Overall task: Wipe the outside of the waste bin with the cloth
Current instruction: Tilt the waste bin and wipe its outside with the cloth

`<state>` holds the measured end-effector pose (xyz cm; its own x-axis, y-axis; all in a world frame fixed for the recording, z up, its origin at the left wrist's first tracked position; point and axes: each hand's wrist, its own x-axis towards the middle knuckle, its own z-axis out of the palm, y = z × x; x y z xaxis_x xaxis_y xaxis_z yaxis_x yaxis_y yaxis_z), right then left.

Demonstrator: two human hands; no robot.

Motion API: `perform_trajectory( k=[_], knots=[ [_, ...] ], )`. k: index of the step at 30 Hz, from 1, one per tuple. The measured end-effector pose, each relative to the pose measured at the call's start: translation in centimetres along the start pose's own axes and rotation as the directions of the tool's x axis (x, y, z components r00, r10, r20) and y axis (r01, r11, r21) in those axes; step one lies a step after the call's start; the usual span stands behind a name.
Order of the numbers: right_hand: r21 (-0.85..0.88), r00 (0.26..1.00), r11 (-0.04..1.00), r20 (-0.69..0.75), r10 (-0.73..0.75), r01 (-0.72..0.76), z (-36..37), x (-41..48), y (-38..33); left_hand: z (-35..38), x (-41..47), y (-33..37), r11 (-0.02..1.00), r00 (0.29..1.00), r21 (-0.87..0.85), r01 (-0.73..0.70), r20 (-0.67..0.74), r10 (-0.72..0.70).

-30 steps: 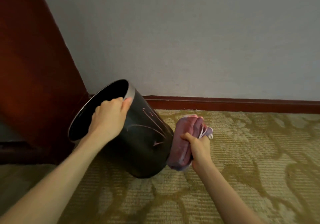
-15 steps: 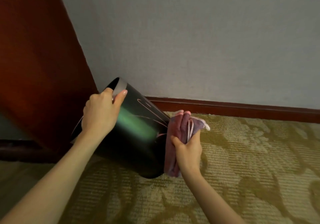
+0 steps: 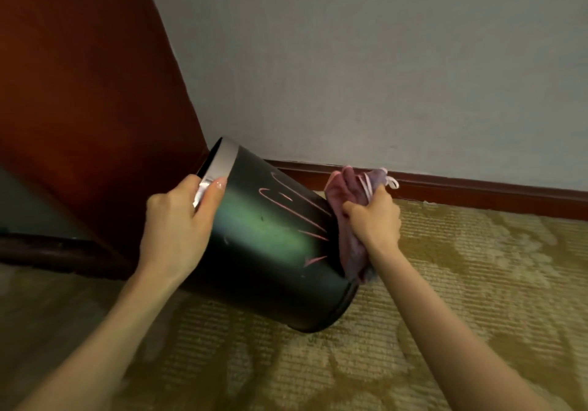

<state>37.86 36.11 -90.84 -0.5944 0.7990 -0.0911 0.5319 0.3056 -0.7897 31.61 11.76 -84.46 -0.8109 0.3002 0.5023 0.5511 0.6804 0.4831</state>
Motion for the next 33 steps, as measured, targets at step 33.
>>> perform_trajectory(
  k=[33],
  knots=[
    [0.449,0.995,0.89,-0.089,-0.044,0.08,1.9,-12.4,0.1,0.1,6.5,-1.6,0.969,0.913,0.112,0.222,0.325,-0.246]
  ],
)
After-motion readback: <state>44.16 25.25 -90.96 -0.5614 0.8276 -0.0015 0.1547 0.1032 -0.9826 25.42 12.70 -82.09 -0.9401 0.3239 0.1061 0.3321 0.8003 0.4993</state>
